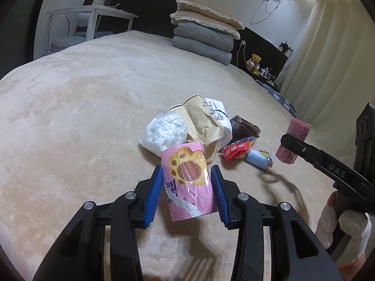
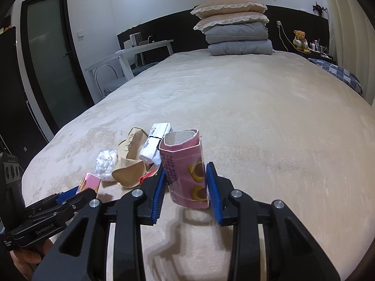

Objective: Collect trash
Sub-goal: 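Carry the pink cup and pink carton down over the trash bin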

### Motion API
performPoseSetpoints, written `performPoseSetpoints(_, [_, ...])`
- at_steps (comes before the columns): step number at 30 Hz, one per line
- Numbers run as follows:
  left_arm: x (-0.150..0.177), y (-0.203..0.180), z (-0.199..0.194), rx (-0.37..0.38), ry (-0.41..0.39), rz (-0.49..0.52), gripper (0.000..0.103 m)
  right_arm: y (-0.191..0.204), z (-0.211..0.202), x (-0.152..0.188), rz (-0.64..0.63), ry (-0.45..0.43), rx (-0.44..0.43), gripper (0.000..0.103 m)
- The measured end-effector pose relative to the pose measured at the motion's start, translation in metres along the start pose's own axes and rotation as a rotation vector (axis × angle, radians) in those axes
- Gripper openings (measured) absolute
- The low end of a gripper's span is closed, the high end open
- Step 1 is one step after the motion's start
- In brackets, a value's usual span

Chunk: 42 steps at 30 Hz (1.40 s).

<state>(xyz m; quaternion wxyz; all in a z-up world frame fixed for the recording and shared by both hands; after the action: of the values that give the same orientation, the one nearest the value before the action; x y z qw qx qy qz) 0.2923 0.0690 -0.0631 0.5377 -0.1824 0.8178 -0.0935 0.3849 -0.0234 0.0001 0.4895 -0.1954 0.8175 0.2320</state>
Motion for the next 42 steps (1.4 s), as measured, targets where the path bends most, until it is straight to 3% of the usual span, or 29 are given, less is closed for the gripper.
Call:
performPoseSetpoints(16, [0.005, -0.007, -0.048, 0.071, -0.058, -0.013, 0.04, 0.019, -0.065, 0.027, 0.041, -0.042, -0.03, 0.035])
performPoseSetpoints(25, [0.014, -0.023, -0.079, 0.12, -0.093, 0.038, 0.04, 0.025, -0.105, 0.05, 0.089, -0.051, -0.034, 0.035])
performPoseSetpoints(42, [0.054, -0.039, -0.144, 0.187, -0.091, 0.035, 0.04, 0.04, -0.18, 0.097, 0.148, -0.035, -0.047, 0.035])
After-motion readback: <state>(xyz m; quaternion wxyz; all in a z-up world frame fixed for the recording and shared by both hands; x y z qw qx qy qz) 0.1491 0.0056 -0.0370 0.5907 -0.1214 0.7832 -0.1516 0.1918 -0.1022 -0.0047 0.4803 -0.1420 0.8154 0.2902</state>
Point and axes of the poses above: each gripper's, at about its wrist camera, not at the fingertips, and z roughly the way its jaws point, y to its left, x to its underside, the point moved 8 cm from there along z, roughly the way its jaws point, and after that the axes turned 12 degrees about -y, right-handed, at the moved point
